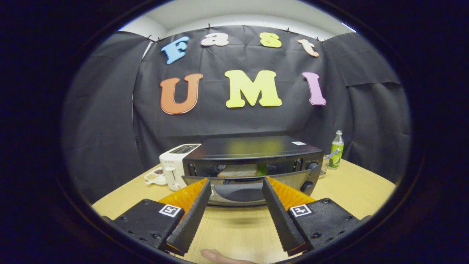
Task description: Open the toaster oven, put the food inside, and close the toaster oven door.
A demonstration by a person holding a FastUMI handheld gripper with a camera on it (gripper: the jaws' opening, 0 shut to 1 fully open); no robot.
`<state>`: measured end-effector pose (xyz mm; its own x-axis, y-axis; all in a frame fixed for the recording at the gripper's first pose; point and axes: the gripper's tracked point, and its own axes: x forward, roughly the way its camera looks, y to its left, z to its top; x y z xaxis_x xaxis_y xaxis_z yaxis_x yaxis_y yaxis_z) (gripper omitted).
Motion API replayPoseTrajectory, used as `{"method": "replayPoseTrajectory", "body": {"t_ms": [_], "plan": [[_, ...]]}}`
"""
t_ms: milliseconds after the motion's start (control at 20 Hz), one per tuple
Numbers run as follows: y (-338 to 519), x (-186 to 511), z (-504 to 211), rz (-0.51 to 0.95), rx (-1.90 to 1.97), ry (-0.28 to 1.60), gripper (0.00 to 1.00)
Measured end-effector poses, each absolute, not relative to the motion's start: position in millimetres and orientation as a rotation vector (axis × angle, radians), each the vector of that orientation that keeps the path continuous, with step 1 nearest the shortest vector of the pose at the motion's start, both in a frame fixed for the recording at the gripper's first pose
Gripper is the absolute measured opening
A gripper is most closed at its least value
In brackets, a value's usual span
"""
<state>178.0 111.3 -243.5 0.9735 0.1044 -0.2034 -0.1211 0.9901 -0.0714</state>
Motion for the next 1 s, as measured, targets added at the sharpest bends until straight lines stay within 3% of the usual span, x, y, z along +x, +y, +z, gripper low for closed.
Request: {"method": "replayPoseTrajectory", "body": {"t_ms": [1000], "plan": [[59,65,-66,0.028,-0.034,0.092,0.92]]}}
